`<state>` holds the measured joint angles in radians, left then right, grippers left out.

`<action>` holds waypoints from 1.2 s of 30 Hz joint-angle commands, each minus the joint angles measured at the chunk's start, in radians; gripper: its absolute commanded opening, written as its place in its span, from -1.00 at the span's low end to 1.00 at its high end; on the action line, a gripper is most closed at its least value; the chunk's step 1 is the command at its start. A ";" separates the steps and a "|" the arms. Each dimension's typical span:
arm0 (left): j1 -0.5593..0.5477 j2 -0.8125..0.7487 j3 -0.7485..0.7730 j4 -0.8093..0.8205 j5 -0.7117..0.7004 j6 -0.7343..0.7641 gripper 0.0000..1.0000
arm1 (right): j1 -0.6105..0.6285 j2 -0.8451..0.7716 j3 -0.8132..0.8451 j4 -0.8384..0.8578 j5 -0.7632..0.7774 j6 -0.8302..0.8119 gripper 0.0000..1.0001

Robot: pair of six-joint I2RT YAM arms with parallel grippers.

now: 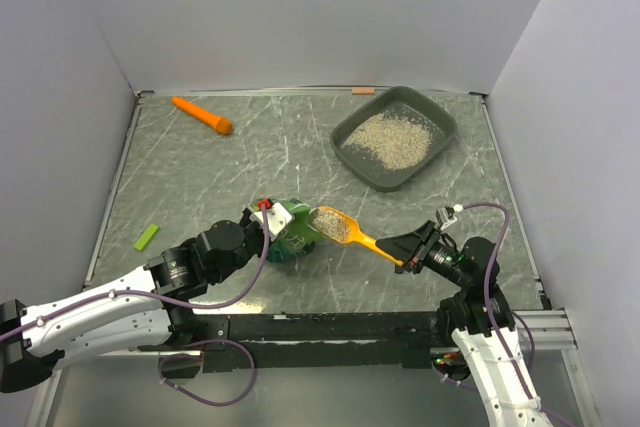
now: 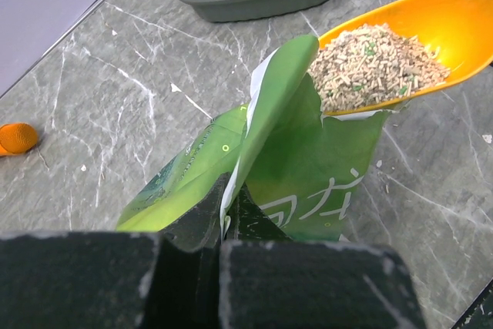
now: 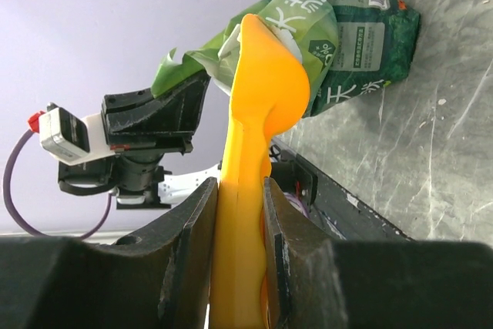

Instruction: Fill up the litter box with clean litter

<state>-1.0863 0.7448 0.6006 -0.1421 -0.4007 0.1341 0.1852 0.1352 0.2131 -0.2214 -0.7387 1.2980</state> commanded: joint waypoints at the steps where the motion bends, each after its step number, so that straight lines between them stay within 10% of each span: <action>1: 0.008 -0.005 0.013 -0.080 -0.081 -0.011 -0.99 | -0.010 -0.048 0.048 -0.064 0.076 0.046 -1.00; 36: 0.009 0.001 0.011 -0.079 -0.082 -0.022 -0.98 | -0.009 -0.097 0.120 0.020 0.167 0.280 -1.00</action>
<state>-1.0863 0.7433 0.6006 -0.1547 -0.4267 0.1329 0.1822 0.0162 0.2615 -0.3202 -0.6052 1.5261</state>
